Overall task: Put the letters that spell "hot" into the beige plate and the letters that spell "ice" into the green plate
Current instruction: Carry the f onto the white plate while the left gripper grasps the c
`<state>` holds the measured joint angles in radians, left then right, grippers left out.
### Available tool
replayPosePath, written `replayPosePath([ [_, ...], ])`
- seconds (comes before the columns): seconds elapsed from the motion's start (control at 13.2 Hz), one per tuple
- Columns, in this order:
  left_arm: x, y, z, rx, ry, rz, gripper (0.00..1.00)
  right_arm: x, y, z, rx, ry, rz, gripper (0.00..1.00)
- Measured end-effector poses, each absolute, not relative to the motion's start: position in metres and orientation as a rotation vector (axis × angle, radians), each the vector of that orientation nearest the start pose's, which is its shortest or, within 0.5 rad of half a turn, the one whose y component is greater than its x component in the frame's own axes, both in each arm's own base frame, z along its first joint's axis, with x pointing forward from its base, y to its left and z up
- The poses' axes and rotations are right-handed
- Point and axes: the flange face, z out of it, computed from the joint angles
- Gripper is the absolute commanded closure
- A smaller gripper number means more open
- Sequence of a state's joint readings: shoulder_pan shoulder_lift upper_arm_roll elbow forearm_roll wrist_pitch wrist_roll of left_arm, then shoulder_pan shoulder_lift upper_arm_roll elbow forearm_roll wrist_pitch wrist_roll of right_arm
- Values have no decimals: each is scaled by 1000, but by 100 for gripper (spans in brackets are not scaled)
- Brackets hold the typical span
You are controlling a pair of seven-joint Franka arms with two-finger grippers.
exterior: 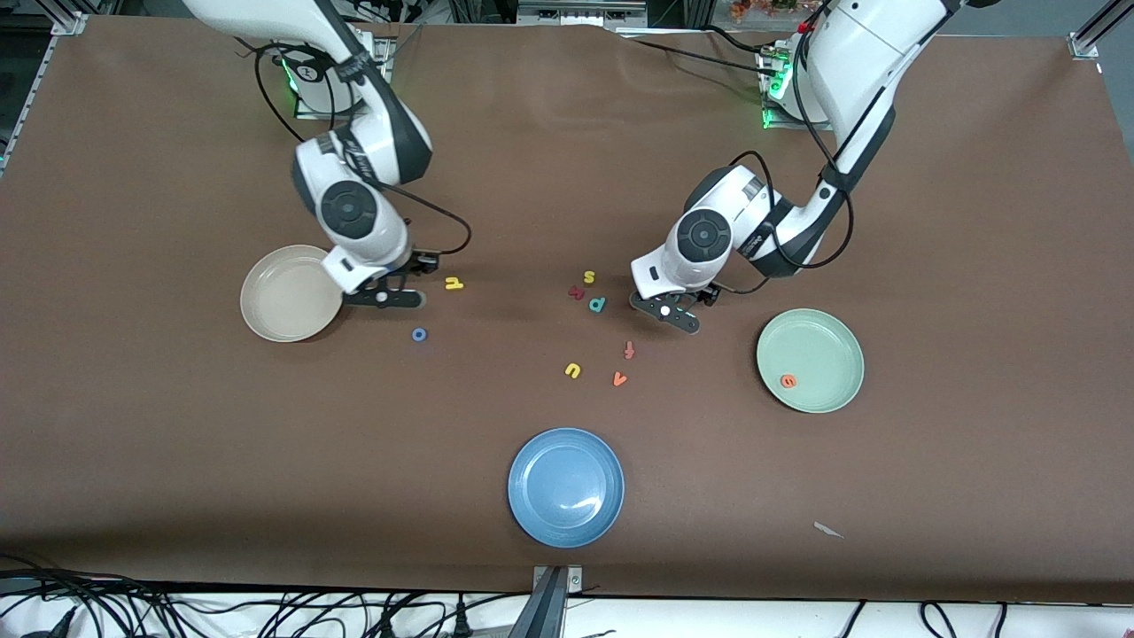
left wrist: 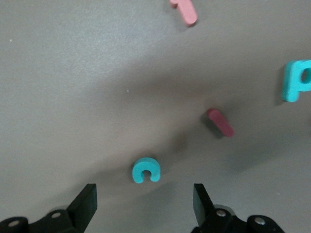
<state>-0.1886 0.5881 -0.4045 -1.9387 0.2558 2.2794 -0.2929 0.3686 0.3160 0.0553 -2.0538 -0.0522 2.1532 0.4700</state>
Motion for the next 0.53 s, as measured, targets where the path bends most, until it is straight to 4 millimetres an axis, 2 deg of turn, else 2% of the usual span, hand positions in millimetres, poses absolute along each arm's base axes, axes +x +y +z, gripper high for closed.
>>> replayPosePath([
  [0.15, 502, -328, 179, -3010, 677, 275, 21, 543, 186, 286, -3249, -42, 315, 90],
  [0.23, 502, -329, 178, -3018, 669, 266, 28, 553, 158, 287, -3250, -80, 320, 90],
  [0.38, 503, -330, 176, -3028, 653, 256, 37, 566, 101, 283, -3250, -151, 350, 90],
  [0.45, 502, -330, 175, -3028, 653, 257, 52, 569, 79, 277, -3249, -175, 374, 90],
  [0.53, 502, -331, 175, -3028, 652, 258, 54, 570, 62, 270, -3246, -191, 401, 89],
])
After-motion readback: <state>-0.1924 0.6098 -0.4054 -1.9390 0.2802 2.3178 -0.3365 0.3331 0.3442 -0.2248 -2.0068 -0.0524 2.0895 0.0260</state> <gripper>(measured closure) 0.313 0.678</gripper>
